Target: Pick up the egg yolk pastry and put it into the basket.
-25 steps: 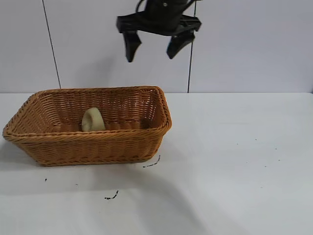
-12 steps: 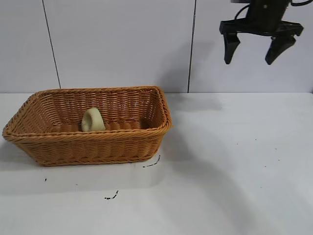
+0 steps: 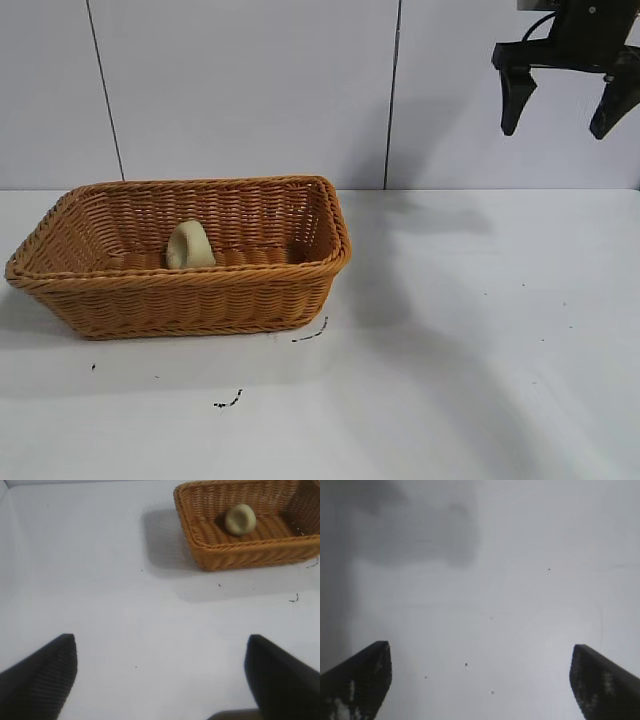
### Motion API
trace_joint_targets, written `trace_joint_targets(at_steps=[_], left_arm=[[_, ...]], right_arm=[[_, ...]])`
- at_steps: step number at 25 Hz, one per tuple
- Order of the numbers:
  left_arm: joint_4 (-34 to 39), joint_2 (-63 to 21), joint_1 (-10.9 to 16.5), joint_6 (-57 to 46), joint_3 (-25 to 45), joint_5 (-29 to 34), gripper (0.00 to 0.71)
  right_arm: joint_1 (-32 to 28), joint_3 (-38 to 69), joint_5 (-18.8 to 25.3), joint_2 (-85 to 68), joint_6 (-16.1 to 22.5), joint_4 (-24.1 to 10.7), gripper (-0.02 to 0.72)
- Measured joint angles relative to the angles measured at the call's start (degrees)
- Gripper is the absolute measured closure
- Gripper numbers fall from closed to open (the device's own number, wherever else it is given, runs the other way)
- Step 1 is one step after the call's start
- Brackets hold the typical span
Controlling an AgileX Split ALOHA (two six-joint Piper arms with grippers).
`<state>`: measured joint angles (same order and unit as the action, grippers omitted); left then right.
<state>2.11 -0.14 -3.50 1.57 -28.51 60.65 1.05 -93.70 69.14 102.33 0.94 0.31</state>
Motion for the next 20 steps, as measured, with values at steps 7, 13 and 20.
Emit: trace_joint_targets(at_steps=[7,13,20], left_arm=[[0.0,0.0,0.0,0.0,0.0,0.0,0.017],[0.0,0.0,0.0,0.0,0.0,0.0,0.017],[0.0,0.0,0.0,0.0,0.0,0.0,0.017]], right_arm=[[0.0,24.15,0.1,-26.35,-0.4,0.0,0.008],[0.0,42.61,0.08,-49.35,-0.38,0.0,0.008],[0.0,58.42,-8.88,-76.04,-0.42,0.2,0.008]])
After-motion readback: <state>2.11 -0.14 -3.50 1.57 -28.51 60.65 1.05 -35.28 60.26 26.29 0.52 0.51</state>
